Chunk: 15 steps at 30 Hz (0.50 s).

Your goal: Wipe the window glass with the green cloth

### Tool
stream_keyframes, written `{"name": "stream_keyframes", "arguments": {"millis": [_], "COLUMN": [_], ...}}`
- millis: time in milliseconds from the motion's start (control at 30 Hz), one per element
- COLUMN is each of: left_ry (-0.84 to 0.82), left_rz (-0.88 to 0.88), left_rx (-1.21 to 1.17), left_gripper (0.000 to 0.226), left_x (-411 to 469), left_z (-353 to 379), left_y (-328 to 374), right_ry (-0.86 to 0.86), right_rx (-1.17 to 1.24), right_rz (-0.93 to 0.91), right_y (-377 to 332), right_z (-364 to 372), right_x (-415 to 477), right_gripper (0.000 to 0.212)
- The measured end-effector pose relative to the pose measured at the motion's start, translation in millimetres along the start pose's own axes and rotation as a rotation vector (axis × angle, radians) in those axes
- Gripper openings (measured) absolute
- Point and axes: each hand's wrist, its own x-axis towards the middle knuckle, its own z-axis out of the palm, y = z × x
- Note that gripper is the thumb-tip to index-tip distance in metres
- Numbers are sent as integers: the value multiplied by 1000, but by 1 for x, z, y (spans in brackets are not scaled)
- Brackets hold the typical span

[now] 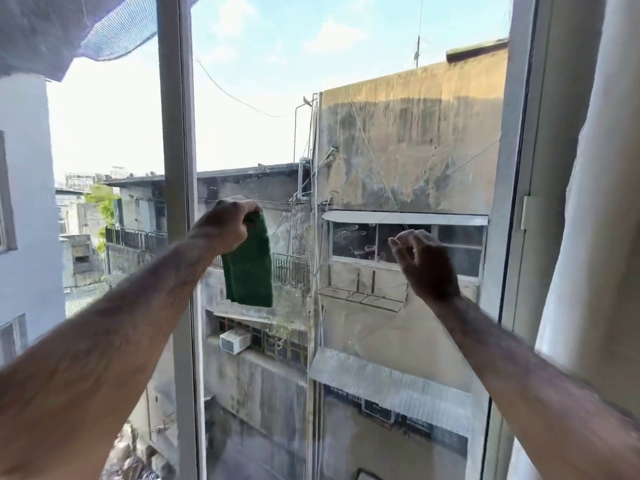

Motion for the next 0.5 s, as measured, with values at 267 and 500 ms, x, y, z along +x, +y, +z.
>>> {"name": "stream_keyframes", "arguments": {"millis": [267, 500], "left_ry": [275, 510], "left_rz": [4, -57], "left_rx": [318, 214], "left_gripper": [28, 13], "left_x": [9, 0], "left_z": [42, 99], "left_y": [3, 0], "right_ry": [80, 161], "right_rx": [-377, -452], "right_rz": [-12, -120], "right_y": [79, 118], "right_z": [-1, 31], "right_x": [35, 38], "right_gripper": [49, 63]}}
